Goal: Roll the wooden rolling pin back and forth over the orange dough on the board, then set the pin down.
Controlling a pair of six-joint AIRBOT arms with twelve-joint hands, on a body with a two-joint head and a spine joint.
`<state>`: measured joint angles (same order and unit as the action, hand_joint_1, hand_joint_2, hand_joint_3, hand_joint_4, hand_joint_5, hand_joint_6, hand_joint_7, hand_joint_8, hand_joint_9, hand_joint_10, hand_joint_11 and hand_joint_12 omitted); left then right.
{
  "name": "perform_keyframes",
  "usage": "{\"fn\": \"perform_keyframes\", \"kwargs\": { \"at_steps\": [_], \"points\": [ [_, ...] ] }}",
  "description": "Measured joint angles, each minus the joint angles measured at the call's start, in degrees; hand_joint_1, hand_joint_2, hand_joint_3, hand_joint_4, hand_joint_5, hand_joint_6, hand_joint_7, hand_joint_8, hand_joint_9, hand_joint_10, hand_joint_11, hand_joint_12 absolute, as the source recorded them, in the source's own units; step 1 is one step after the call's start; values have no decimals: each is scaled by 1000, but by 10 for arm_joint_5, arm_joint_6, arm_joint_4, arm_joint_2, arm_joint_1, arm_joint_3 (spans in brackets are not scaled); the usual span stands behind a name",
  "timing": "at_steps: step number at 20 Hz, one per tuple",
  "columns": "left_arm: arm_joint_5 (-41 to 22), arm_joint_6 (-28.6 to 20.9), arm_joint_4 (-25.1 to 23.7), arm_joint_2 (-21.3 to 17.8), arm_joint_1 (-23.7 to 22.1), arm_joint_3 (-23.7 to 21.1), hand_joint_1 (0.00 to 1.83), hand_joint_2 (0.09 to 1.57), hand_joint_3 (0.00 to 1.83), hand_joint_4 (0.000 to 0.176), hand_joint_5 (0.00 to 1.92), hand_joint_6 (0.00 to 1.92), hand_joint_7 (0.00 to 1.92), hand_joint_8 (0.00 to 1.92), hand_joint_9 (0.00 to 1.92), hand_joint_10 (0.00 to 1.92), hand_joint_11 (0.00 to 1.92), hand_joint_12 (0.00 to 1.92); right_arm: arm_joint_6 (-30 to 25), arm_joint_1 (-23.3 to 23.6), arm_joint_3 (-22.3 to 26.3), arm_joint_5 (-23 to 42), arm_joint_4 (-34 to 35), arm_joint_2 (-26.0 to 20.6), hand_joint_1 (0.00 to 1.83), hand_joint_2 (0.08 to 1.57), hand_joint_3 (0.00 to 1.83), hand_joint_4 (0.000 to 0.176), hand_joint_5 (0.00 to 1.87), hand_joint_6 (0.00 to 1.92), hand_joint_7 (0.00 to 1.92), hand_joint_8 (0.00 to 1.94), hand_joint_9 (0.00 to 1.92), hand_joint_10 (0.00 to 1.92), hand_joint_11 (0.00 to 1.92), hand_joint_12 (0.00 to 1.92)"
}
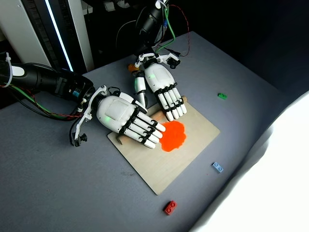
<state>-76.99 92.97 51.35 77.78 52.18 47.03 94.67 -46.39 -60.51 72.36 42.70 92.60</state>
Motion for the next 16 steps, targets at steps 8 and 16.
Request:
{"fn": "perform_keyframes", "kwargs": {
  "at_steps": [8,16],
  "points": [
    [7,0,2,3,-5,1,0,1408,0,0,0,0,0,0,0,0,11,8,-8,0,-21,-7,-3,0,0,1468,60,0,74,30,68,6,25,9,0,0],
    [12,2,3,3,-14,10,0,1410,0,0,0,0,0,0,0,0,11,16,-9,1,-23,-12,-4,0,0,1472,55,0,57,20,54,1,18,5,0,0]
  ]
}}
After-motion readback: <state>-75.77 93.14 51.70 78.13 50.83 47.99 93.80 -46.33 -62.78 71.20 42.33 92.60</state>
